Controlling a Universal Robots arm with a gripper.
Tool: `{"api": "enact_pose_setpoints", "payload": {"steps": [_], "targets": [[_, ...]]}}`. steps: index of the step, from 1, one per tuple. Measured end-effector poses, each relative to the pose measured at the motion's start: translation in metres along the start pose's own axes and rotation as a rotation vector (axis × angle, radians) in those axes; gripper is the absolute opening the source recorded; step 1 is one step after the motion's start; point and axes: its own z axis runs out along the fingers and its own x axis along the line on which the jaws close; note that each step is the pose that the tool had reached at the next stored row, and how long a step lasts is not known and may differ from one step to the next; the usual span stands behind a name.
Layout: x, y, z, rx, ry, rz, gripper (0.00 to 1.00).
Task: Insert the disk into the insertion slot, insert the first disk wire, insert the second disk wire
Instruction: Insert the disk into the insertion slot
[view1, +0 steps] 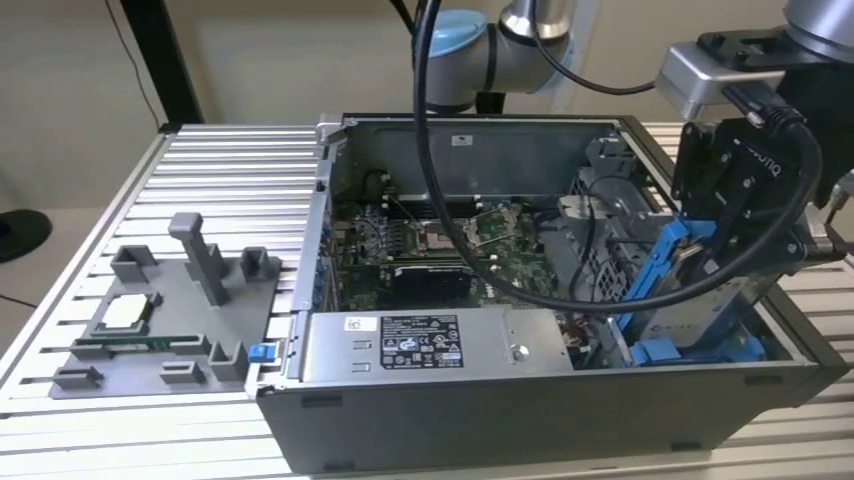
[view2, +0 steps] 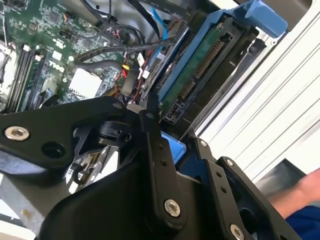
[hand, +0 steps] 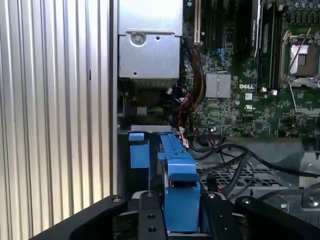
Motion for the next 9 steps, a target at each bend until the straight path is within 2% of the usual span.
{"api": "enact_pose_setpoints", "payload": {"steps": [3,9], "targets": [[0.0001,0.0001,-0.0064,-0.0001,-0.0045,0.0,0.0],[0.0007,0.0011,-0.0043,0.001,-0.0063,0.001,0.0]]}}
